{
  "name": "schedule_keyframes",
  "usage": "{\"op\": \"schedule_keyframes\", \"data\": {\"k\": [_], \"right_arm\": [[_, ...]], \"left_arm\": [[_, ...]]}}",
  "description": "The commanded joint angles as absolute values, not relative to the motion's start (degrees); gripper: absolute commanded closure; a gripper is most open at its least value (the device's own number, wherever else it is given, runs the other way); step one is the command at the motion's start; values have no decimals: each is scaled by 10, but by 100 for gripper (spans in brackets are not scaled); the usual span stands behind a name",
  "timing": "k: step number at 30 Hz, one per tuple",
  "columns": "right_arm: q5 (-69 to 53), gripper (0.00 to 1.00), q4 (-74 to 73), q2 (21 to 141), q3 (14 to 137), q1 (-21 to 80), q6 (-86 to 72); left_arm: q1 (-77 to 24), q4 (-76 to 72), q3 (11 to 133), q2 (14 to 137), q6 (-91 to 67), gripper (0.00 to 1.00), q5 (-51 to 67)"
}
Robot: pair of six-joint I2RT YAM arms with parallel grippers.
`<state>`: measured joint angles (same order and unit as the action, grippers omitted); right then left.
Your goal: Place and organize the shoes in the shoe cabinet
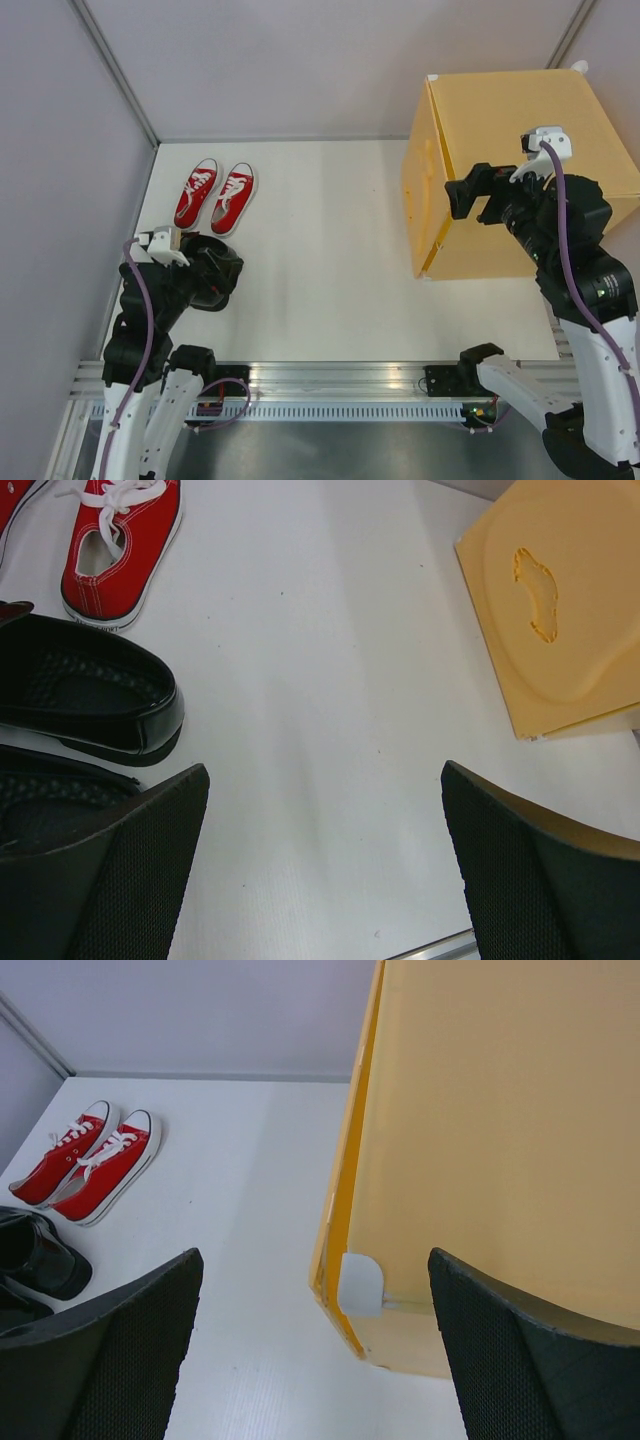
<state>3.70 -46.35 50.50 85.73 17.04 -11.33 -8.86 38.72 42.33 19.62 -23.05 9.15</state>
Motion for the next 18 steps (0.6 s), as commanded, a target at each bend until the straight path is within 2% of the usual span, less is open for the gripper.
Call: {"op": "schedule_keyframes", "data": {"k": [1,18], "right_arm": [[25,4,-453,540,895,173,-113],[5,7,-470,583,914,202,-116]], "left_arm": [[-89,358,420,203,-215,0,92],[-88,359,418,214,-217,0,93]]}}
